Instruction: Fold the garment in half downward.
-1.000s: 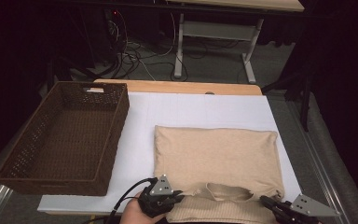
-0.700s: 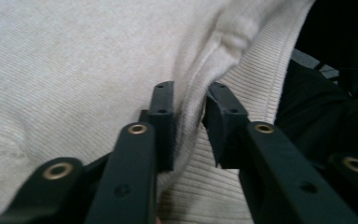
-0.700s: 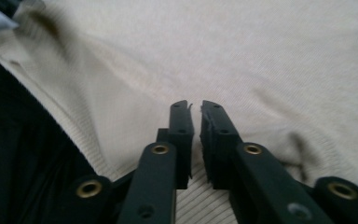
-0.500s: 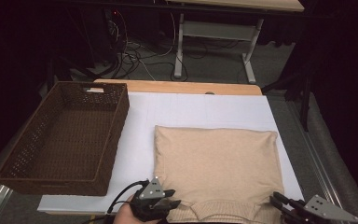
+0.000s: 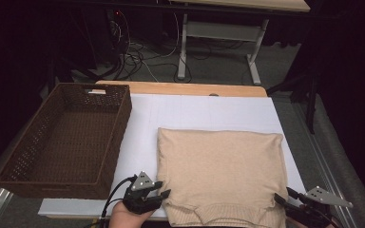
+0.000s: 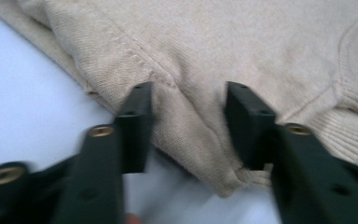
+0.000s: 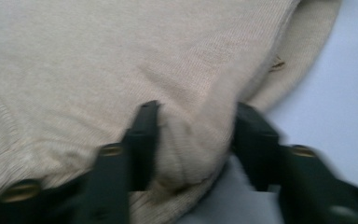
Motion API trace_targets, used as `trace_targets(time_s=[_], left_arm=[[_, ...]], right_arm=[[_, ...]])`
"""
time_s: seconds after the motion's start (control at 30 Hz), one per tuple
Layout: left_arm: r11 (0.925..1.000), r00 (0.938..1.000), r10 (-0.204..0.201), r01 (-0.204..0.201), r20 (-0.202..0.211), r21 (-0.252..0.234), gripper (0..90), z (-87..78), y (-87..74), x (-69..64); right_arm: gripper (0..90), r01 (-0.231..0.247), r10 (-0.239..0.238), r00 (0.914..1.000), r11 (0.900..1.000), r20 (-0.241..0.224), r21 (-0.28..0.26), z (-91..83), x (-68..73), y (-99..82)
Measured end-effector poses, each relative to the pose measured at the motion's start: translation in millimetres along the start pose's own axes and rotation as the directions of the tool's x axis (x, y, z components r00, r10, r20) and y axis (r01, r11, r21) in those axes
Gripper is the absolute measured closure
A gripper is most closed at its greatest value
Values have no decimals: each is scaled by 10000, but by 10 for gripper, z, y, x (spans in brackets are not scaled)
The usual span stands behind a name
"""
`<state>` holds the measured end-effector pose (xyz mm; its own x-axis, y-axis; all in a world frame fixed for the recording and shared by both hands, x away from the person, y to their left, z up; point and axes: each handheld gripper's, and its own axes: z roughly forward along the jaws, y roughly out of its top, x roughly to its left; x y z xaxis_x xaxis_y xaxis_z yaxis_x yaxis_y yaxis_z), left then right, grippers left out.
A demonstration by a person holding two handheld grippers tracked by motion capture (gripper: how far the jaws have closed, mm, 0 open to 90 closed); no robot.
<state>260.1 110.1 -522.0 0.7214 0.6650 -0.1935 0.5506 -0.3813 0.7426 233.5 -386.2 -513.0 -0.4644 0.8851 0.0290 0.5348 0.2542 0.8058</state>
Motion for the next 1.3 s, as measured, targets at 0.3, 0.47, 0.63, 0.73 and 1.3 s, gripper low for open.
trace_targets(time_s=[0.3, 0.47, 0.63, 0.73, 1.3], left_arm=[[9997, 9992, 231, -228, 340, -96, 790, -190, 50, -90], [9993, 9957, 342, -356, 862, 151, 787, -201, 56, -97], [9995, 9963, 213, -191, 836, -271, 616, -209, 70, -38], [9984, 9984, -68, 100, 555, -565, 438, -179, 179, 52], [9863, 9794, -1651, 1631, -1166, -261, 146, 447, 759, 756]], right_arm=[[745, 640, -623, 9976, 9961, 293, -616, -229, 28, 79], [733, 710, -698, 9973, 9959, 234, -554, -324, 88, 2], [493, 584, -571, 9982, 9956, 192, -739, -264, 16, 34], [405, 368, -334, 9989, 9932, 331, -1105, -201, -69, 167], [327, -394, 395, 9931, 9992, 1103, -33, 747, -674, 834]])
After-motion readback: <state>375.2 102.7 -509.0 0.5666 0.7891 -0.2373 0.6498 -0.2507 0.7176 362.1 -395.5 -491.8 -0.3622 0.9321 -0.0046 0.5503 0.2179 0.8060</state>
